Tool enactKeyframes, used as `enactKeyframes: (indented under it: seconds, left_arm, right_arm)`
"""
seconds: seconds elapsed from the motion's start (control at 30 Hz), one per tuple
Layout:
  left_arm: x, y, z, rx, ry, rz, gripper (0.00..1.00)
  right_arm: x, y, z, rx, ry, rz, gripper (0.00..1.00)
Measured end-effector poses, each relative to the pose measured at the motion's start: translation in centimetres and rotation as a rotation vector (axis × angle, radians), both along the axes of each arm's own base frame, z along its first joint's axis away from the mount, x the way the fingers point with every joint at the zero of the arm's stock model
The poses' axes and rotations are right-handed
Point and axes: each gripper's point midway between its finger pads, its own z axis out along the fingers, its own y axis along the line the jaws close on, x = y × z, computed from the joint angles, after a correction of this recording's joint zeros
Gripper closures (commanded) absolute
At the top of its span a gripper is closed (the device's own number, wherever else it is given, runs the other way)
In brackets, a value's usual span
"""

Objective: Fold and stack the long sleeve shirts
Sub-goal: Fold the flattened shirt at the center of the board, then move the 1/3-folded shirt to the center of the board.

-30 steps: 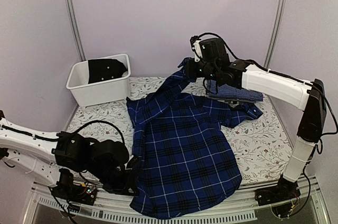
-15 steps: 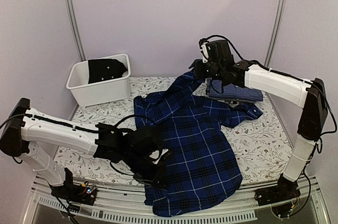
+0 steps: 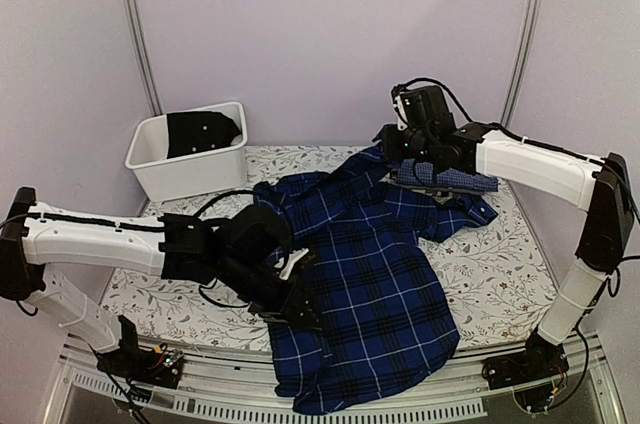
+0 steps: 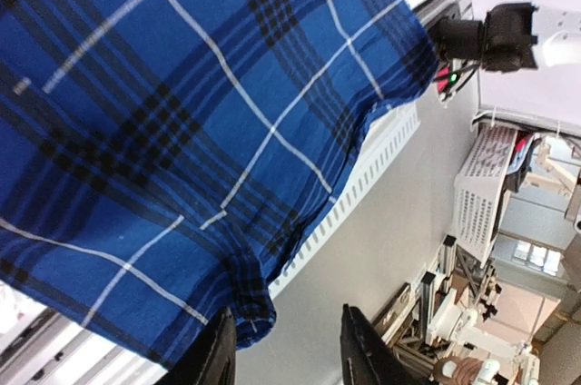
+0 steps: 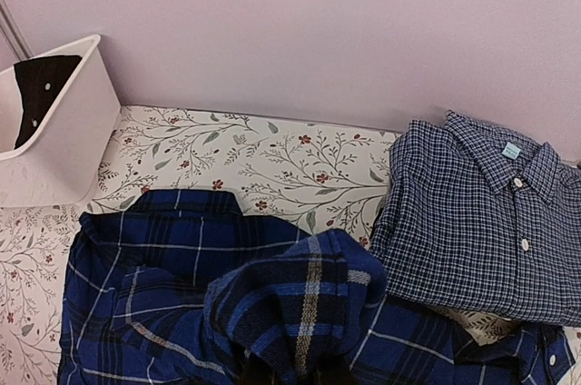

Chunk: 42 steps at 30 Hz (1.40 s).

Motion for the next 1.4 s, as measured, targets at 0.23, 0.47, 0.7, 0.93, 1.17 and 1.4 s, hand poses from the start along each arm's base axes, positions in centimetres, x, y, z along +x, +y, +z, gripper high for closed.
enactKeyframes:
  seconds: [0.23, 0.47, 0.7, 0.93, 1.17, 1.4]
  left_arm:
    - [10.1, 2.9, 2.9, -0.025, -0.173, 0.269, 0.72]
    - [21.7, 9.9, 1.5, 0.062, -0.284, 0.577, 0.8]
    - [28.9, 10.9, -2.3, 0.131, -0.285, 0.612, 0.87]
    - [33.0, 10.4, -5.4, 0.141, -0.268, 0.598, 0.89]
    - [35.7, 10.7, -8.6, 0.17, -0.244, 0.601, 0.9]
    - [38.3, 10.2, -11.2, 0.207, -0.236, 0.59, 0.9]
  right_arm:
    - [-0.7, -1.0, 0.8, 0.02, -0.011, -0.01, 1.0]
    - [-2.2, -1.7, 2.5, 0.101, -0.03, -0.007, 1.0]
    - [-3.1, -2.3, 1.6, 0.133, -0.007, -0.02, 1.0]
    - [-2.6, -3.6, 1.3, 0.116, -0.005, -0.069, 1.0]
    - [-1.4, -5.4, -0.3, 0.105, 0.03, -0.125, 1.0]
    - [-2.6, -5.3, -4.0, 0.114, 0.12, -0.109, 1.0]
